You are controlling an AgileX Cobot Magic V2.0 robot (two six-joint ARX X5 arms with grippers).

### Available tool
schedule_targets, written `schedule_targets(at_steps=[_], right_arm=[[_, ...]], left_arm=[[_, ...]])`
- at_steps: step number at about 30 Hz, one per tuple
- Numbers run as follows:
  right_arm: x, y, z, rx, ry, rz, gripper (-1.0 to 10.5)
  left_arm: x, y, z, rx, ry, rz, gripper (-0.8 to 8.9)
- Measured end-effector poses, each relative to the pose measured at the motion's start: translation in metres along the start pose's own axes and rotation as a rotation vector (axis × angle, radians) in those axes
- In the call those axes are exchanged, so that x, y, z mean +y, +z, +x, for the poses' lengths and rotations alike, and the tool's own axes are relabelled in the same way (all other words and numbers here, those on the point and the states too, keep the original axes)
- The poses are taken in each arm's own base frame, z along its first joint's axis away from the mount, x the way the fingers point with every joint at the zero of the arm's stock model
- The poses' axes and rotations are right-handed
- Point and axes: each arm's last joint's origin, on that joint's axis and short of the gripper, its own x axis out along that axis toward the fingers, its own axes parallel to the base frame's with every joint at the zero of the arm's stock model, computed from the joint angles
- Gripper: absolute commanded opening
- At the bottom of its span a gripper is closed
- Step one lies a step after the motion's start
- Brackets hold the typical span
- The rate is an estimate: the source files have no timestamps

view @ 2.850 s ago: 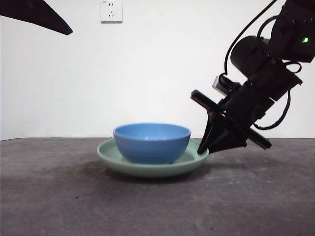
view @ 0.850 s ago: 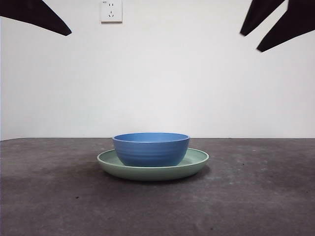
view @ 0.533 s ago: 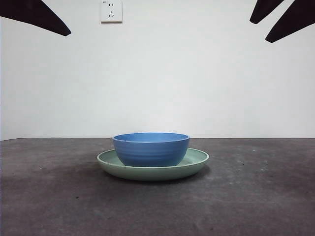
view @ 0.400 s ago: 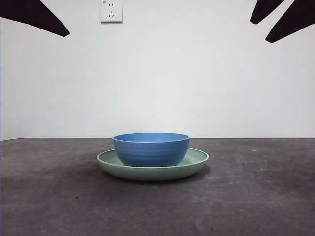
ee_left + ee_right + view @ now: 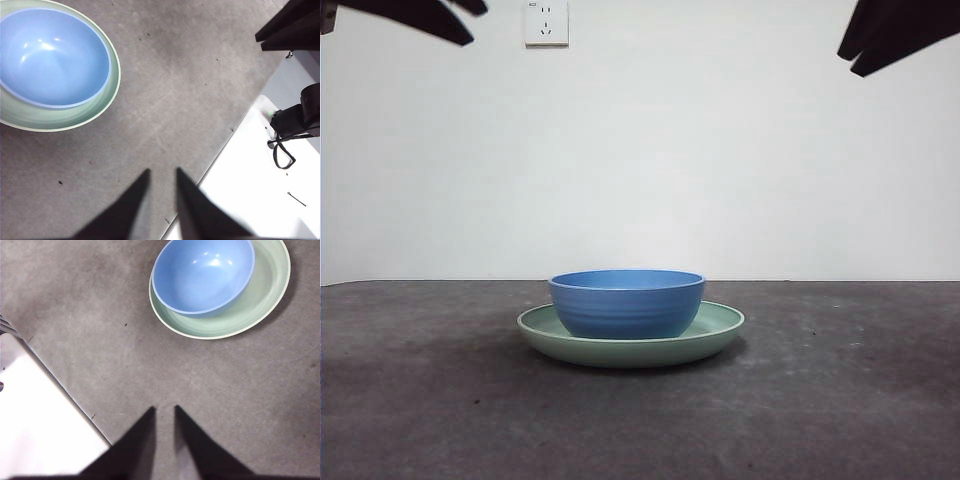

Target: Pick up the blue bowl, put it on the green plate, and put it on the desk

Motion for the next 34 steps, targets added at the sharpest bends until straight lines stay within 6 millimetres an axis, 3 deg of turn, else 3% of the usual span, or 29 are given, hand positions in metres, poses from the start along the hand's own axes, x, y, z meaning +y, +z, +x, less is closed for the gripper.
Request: schedule_targets(at_steps=[28,31,34], right_arm=[[0.000,0.001,0.000,-0.009,0.000,-0.010,0.1],[0.000,0.001,0.000,-0.009,0.000,-0.010,0.1],[0.000,0.001,0.000,-0.009,0.000,-0.010,0.1]], left_arm=[[0.000,0.000,-0.001,-0.010,0.009,0.004,0.15],[0.002,0.002,-0.016,-0.109,0.129,0.035,0.15],[0.004,0.007,-0.047,-0.347,0.309,0.086,0.15]])
